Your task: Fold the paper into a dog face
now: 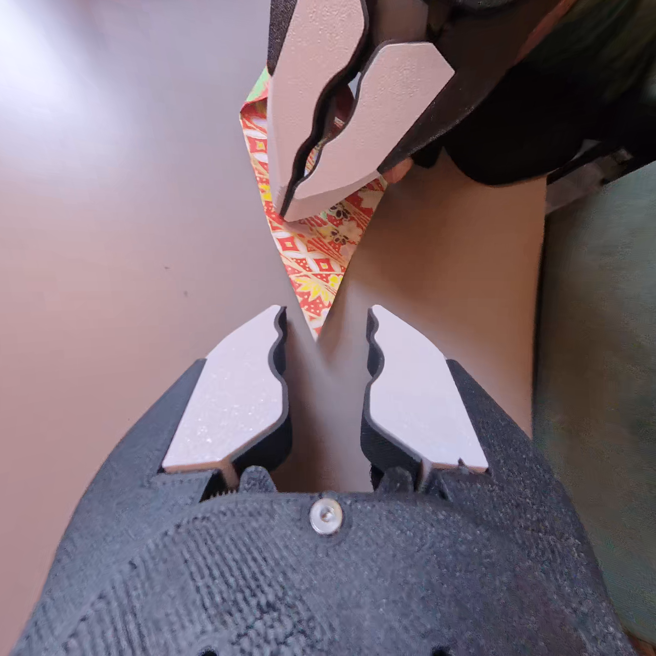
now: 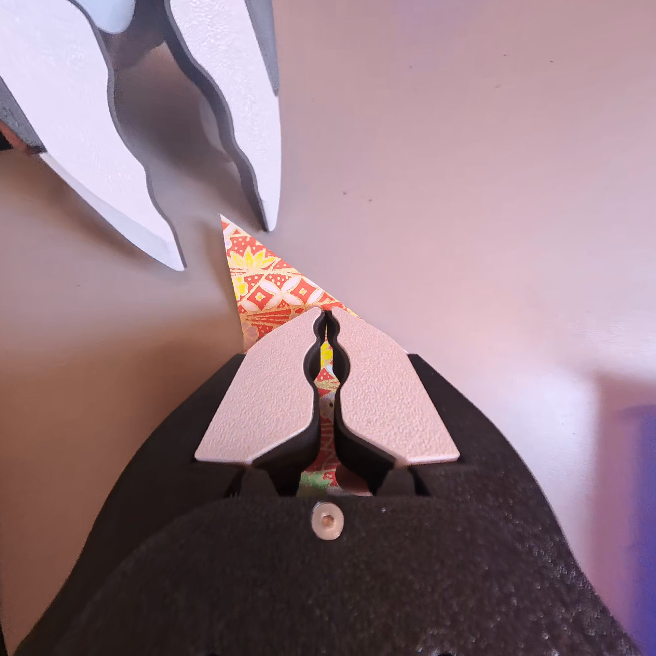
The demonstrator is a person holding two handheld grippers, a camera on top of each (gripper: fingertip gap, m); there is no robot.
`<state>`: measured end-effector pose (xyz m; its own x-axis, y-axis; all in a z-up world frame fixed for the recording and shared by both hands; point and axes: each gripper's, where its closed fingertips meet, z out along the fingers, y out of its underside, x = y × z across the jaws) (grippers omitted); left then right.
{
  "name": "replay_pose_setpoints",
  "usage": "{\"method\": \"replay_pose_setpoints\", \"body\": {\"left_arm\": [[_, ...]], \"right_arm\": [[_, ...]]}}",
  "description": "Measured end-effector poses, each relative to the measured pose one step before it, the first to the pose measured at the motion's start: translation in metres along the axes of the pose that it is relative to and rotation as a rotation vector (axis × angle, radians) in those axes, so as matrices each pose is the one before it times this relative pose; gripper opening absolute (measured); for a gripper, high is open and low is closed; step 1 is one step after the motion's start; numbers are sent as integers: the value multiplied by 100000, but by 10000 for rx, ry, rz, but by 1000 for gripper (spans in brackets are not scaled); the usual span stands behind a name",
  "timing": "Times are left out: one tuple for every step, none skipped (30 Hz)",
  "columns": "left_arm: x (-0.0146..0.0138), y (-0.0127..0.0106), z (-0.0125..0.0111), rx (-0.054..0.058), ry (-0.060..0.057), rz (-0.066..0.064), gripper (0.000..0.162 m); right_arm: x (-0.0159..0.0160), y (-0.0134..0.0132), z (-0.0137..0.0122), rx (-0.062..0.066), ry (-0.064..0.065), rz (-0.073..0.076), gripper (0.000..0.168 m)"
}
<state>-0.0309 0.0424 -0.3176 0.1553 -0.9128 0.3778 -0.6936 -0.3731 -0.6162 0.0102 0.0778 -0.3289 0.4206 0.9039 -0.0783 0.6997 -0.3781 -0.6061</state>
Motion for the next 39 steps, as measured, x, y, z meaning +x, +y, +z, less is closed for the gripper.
{"method": "replay_pose_setpoints", "body": {"left_arm": [[-100,-38,209,-45,-160,148,37],[-101,45,257,-129,-202,227,31],[-278,21,184,-131,-353,311,22],[-292,23,113,-101,-338,309,15],[-89,-15,29,-36,-113,184,14],[-106,-28,-24,9,-46,46,14],[-101,-36,-86,60,8,23,13],[-82,-21,-146,54,30,54,13],[-106,72,-178,0,-8,155,12],[-203,175,-189,-76,-90,194,12],[-240,192,-191,-79,-93,236,12],[-30,135,-182,-26,36,290,12],[-12,138,-179,-11,69,226,12],[-74,162,-131,-69,58,145,12],[-26,196,-72,-80,97,183,12],[-76,270,-20,-140,99,148,12],[-30,268,23,-141,133,169,12],[7,4,-25,15,135,197,12],[21,58,-31,-42,144,132,12],[-41,71,-47,-75,95,117,12],[116,21,-29,-47,159,225,12],[95,9,-28,-26,120,285,12],[15,21,6,-37,69,209,12],[32,8,32,-23,83,163,12],[-28,11,25,7,52,102,13],[-167,-2,1,25,-26,-5,13],[-177,-34,-25,81,-18,-72,13],[-103,-18,-43,96,10,-98,13],[-80,-3,-53,93,5,-96,13],[-50,-71,-62,135,11,-77,13],[-128,-84,-73,127,-27,-110,13],[-245,-69,-113,115,-82,-168,13],[-212,-199,-136,207,-40,-207,13],[-50,-207,-168,247,69,-270,13],[-105,-187,-165,235,42,-351,13],[-70,-174,-142,238,62,-394,16],[49,-93,-75,179,132,-489,21],[129,21,31,83,156,-544,27],[235,-31,117,112,184,-457,33]], "right_arm": [[90,-11,-9,14,14,80,0],[82,1,-2,12,18,57,0],[40,-4,-4,7,12,36,0],[32,6,-19,-2,19,13,0],[66,18,-23,-13,41,-14,0],[21,42,-25,-21,12,-27,0],[-43,43,-46,-33,-31,-35,0],[-174,38,-64,-35,-131,-80,2],[-332,-52,-114,3,-242,-142,6],[-381,-105,-184,26,-259,-203,8],[-451,-104,-235,2,-292,-342,11],[-420,0,-258,-60,-249,-441,11],[-165,88,-246,-121,-74,-402,11],[49,100,-275,-138,30,-291,11],[-12,-10,-357,-69,-50,-166,11],[-155,-203,-469,53,-201,-16,11],[-291,-430,-567,194,-317,69,11],[-391,-632,-662,333,-413,80,12],[-430,-762,-697,430,-468,117,12],[-194,-748,-636,426,-351,173,12],[-19,-586,-535,353,-286,133,12],[188,-379,-336,277,-209,90,12],[667,26,-45,79,71,50,12],[1091,583,307,-220,328,-70,12],[868,998,676,-442,225,-161,12],[92,995,873,-452,-161,-97,12],[-279,636,840,-305,-254,12,12],[-210,253,745,-158,-72,-78,12],[-53,127,630,-144,119,-180,11],[94,212,536,-244,225,-171,11],[82,130,397,-169,200,-135,11],[-49,-142,173,60,99,-53,9],[-39,2,100,-21,85,71,9],[91,-48,23,48,168,83,7],[127,-3,19,56,185,92,5],[92,-9,7,85,152,147,3],[56,-12,13,106,92,215,2],[38,-15,-6,124,46,256,2],[29,-14,2,126,26,225,1]]}}
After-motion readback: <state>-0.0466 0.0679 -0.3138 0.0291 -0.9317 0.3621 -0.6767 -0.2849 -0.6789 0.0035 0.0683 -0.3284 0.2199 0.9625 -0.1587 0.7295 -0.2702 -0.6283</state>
